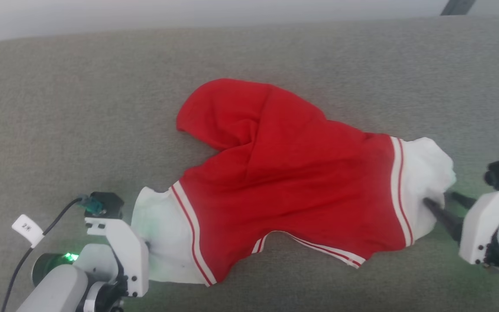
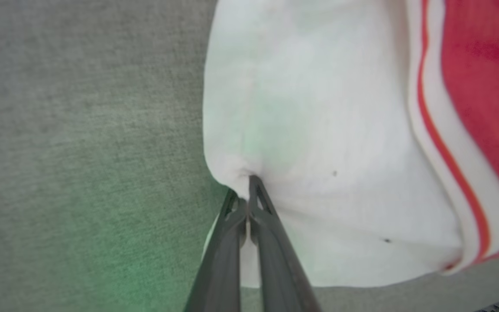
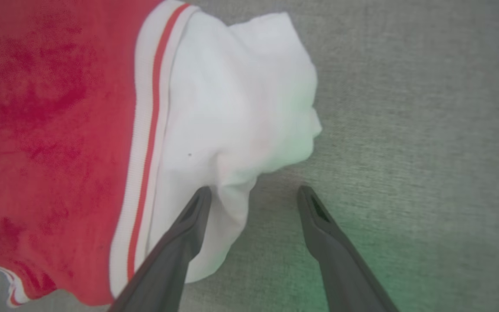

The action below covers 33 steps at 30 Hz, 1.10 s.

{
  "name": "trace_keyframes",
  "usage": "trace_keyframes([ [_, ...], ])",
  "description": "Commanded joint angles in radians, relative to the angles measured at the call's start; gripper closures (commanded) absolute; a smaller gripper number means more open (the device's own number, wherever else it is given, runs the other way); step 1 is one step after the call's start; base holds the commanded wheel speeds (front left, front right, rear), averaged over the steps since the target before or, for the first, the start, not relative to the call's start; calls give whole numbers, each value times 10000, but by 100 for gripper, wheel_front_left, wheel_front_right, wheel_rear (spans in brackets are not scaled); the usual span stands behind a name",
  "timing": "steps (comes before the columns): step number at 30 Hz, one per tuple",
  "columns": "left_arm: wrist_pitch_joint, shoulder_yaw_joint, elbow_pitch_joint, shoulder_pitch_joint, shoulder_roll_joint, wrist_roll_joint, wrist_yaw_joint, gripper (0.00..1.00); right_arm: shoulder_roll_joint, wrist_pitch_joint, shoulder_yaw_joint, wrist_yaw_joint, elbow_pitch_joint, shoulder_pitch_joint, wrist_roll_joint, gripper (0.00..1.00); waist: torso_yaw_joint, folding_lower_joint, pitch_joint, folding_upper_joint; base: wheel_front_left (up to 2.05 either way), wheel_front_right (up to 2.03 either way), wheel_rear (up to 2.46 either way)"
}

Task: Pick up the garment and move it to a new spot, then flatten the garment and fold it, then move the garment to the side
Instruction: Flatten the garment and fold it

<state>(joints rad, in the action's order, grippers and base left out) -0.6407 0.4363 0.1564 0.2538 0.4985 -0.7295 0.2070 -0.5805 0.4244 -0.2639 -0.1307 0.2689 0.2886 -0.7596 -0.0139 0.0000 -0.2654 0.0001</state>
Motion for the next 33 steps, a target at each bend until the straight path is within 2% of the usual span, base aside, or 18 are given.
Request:
trace_keyframes([
  [1,53,240,336,111,-358,80,-25,100,59,79,-100,0,47,136,-55,0,94,0,-83,-1,0,0,0],
  [4,152,335,419,288,-547,111,-114,100,-30,338,-566,0,604,416,-24,3,264,0,-179,-1,0,0,0],
  [5,160,369,461,356,-587,125,-126,100,16,323,-710,1,731,488,-56,64,311,0,-194,-1,0,0,0],
  [6,209,385,500,405,-612,137,-145,100,-21,301,-857,0,878,575,-44,100,356,0,-205,-1,0,0,0],
  [9,245,380,543,542,-628,135,-169,100,-24,233,-1044,0,1149,785,-299,100,448,0,-183,-1,0,0,0],
  [14,122,227,136,738,-348,143,-128,100,-433,22,-1142,6,1119,1238,-577,100,497,0,135,-1,0,0,0],
  [22,-916,-251,-1549,1740,703,191,7,100,-707,-87,-977,4,314,2146,-1124,100,420,0,1032,-1,0,0,0],
  [27,-1653,-513,-2165,3099,1314,327,-182,100,-452,-161,-670,4,-15,3179,-1107,100,316,0,1594,-1,0,0,0],
  [33,-1860,-694,-1862,5135,1533,448,-737,100,349,-385,-96,1,142,4701,-696,100,171,0,2215,-1,0,0,0],
])
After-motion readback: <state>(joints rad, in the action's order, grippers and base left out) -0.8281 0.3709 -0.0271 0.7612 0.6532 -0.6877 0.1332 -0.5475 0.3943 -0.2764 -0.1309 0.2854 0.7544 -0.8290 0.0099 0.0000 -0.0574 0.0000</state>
